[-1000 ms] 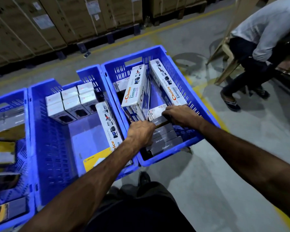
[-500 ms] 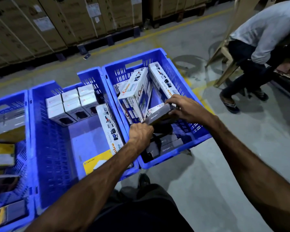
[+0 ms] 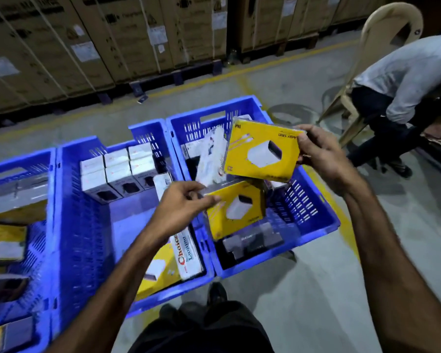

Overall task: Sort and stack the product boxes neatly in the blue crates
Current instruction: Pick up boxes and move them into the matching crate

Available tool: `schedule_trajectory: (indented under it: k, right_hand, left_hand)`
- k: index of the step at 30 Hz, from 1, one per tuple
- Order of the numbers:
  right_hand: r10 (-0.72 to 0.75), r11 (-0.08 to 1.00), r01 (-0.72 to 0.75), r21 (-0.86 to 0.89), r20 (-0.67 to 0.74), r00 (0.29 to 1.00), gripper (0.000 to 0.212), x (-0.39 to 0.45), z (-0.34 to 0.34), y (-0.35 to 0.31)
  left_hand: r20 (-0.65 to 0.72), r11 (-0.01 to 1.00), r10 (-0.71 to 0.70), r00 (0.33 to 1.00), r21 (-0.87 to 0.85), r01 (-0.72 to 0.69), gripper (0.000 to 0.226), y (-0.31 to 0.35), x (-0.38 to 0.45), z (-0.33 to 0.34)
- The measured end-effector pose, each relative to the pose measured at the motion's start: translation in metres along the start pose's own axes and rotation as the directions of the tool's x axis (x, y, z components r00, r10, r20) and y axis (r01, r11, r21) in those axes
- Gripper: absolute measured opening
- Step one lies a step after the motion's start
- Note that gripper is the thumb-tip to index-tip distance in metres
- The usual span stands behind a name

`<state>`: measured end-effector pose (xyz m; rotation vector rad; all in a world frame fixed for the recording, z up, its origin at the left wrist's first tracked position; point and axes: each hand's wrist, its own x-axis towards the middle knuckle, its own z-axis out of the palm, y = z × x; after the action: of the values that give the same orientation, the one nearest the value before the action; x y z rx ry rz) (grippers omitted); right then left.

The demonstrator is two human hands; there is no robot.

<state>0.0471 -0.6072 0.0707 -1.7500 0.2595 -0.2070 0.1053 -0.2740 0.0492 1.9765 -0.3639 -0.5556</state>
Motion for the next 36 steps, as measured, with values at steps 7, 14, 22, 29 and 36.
schedule_trajectory:
  k: [7,14,22,29,36]
  right_hand:
    - [0.214,0.913,-0.223,0.342,0.064,0.975,0.025,-0.003,0.08,0.007]
    - [0.311,0.84,-0.368,0.399,0.2,0.929,0.029,-0.015,0.188,-0.001]
    - [0.258,0.919,-0.359,0.16,0.445,0.858,0.013,-0.038,0.368,-0.04]
    - [0.206,0.976,-0.21,-0.048,0.493,0.845,0.007,-0.046,0.491,-0.069]
    - [0.238,0.919,-0.036,-0.393,0.478,0.846,0.024,-0.028,0.558,-0.076]
  left_hand:
    - [-0.06,0.915,-0.16,0.985,-0.385,0.125,0.042,-0.047,-0.045,-0.052]
    - [-0.281,0.67,-0.422,0.862,-0.737,0.087,0.015,-0.085,-0.115,-0.095]
    - [-0.661,0.7,-0.558,0.502,-0.7,-0.142,0.023,-0.147,-0.211,-0.17]
    - [-0.816,0.842,-0.526,0.241,-0.54,0.009,0.034,-0.192,-0.236,-0.244]
    - [-0.817,0.862,-0.486,0.31,-0.389,0.326,0.042,-0.216,-0.188,-0.29]
